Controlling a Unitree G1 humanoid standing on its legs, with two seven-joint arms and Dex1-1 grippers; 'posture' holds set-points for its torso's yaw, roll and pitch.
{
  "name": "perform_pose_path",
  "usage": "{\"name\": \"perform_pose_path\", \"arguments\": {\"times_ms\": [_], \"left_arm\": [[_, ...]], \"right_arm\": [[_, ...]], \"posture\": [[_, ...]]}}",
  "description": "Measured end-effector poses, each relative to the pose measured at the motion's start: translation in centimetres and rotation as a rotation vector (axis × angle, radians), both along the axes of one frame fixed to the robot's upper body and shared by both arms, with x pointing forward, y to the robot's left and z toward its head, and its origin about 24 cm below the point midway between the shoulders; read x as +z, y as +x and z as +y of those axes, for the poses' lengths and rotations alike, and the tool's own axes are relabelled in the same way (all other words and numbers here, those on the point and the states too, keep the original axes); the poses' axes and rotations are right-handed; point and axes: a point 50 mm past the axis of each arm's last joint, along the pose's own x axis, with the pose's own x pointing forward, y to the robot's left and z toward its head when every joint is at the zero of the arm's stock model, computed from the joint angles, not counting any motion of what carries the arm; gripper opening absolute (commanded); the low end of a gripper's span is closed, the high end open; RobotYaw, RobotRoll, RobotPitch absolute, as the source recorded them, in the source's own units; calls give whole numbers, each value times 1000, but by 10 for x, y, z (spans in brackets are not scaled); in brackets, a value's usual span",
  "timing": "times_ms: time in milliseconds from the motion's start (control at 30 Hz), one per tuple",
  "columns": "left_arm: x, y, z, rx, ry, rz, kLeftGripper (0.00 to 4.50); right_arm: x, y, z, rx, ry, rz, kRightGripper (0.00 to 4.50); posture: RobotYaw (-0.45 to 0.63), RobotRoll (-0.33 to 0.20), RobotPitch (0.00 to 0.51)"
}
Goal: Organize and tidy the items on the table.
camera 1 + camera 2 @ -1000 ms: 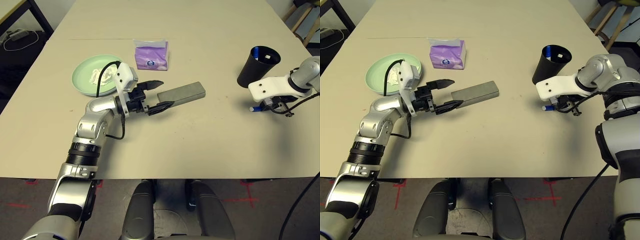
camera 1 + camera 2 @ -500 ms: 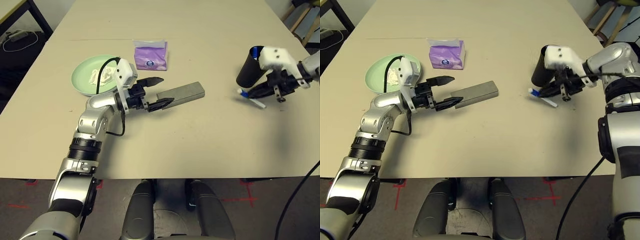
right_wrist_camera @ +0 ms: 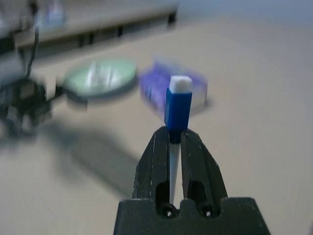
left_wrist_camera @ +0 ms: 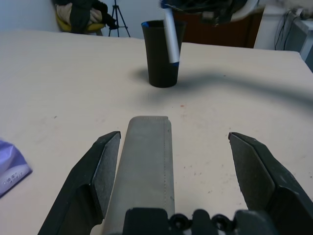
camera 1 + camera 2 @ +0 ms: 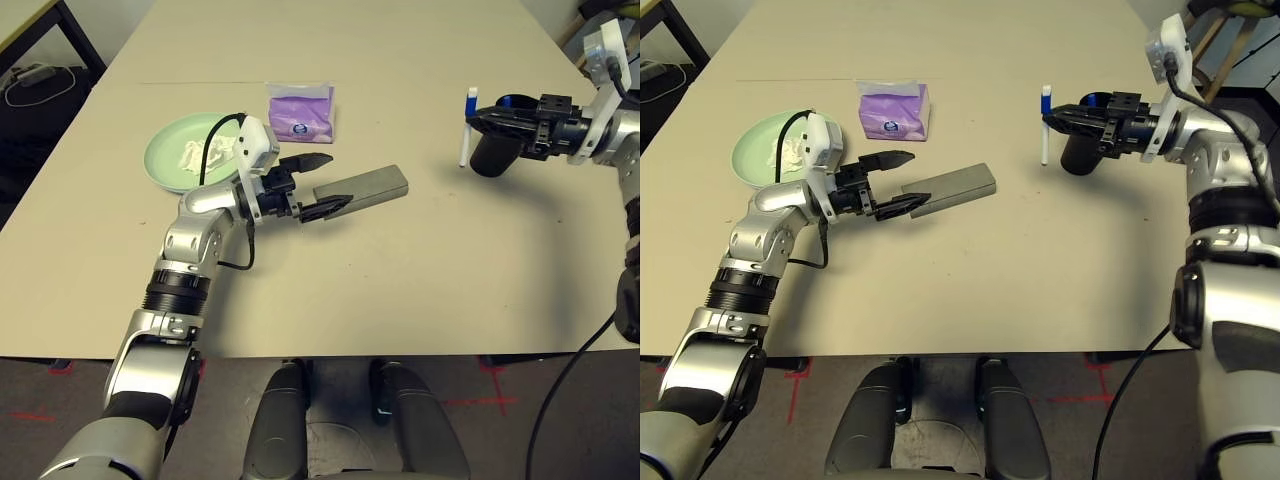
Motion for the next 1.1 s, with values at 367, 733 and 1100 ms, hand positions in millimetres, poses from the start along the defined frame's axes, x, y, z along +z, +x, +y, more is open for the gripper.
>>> {"name": "perform_pose_path", "arguments": {"times_ms": [367,733,1100], "left_arm": [[-3,-1,4,11,9,13,4500],[-3,-1,3,12,9,13,4500],[-3,0,4,15,15,12,4500]], "right_arm": [[14,-2,31,-210,168,-109,112],[39,8,3,-609,212,-90,112],[37,11,-21,-899,168,3,112]], "posture": [[102,0,119],[95,0,122],[103,0,120]]}}
